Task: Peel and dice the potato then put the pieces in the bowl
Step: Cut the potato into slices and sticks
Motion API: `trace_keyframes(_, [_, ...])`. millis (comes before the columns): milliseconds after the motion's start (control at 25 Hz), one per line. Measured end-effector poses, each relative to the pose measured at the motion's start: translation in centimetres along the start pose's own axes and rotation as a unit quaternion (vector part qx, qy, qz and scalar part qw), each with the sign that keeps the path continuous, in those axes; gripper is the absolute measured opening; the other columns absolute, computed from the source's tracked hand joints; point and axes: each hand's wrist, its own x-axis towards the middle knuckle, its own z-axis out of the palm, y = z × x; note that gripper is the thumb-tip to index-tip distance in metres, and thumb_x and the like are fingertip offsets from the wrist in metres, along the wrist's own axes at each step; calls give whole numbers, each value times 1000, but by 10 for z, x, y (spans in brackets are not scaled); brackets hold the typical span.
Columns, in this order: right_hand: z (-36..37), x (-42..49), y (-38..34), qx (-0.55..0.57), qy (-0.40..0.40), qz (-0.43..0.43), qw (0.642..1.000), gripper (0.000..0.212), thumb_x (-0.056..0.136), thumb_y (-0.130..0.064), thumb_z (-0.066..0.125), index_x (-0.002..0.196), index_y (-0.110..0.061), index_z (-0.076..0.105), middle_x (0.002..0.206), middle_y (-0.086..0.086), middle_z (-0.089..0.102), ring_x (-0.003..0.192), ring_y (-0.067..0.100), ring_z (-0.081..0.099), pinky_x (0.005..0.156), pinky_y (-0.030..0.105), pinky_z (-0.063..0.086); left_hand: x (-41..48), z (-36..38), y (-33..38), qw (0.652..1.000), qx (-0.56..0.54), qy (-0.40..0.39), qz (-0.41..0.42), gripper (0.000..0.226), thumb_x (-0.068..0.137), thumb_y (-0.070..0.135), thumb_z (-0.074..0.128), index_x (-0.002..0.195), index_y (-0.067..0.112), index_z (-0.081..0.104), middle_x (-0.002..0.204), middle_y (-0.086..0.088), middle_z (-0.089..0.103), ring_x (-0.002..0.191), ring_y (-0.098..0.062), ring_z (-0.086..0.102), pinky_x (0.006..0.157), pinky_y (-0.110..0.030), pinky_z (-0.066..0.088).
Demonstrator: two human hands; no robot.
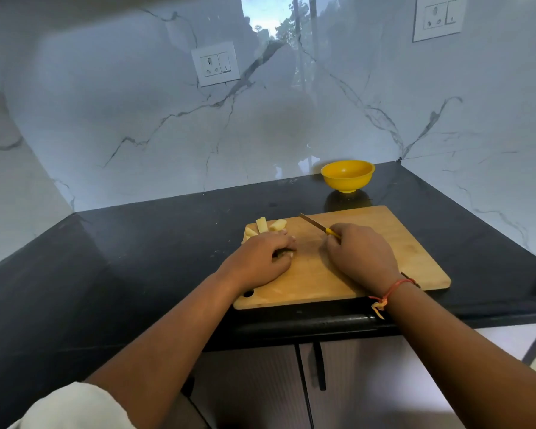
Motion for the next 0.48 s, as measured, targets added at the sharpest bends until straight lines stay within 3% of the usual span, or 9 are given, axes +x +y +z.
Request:
trace_keyframes(120, [0, 0, 1, 11, -1, 9, 1000, 29, 100, -36, 48, 115, -22, 69, 83, -4, 68, 78, 13, 63, 73, 34, 59, 7, 0, 5, 992, -40, 103, -54, 34, 98, 37, 58, 129, 24, 62, 134, 9, 60, 121, -7, 54, 95, -21, 41])
trace_keyframes(200, [1, -1, 1, 12, 0, 9, 1000, 29, 101, -36, 47, 115, -23, 69, 82, -5, 67, 76, 13, 63, 71, 32, 58, 23, -3, 6, 982, 4, 152, -114, 33, 96, 37, 61, 124, 19, 65, 121, 6, 63, 108, -9, 55, 88, -24, 44])
trace_keyframes(280, [1, -1, 1, 12, -1, 8, 1000, 29, 101, -36, 47, 114, -23, 68, 81, -6, 66, 75, 11, 62, 68, 28, 56, 39, -8, 5, 976, 70, 132, -160, 30, 95, 37, 62, 116, 15, 68, 111, 1, 65, 103, -15, 57, 86, -31, 50])
trace_keyframes(480, [3, -1, 3, 16, 4, 10, 1000, 29, 101, -38, 46, 111, -24, 69, 78, -7, 65, 72, 10, 61, 67, 28, 55, 61, -16, 8, 972, 140, 63, -177, 23, 95, 39, 63, 100, 18, 69, 92, 2, 68, 84, -15, 62, 82, -33, 55])
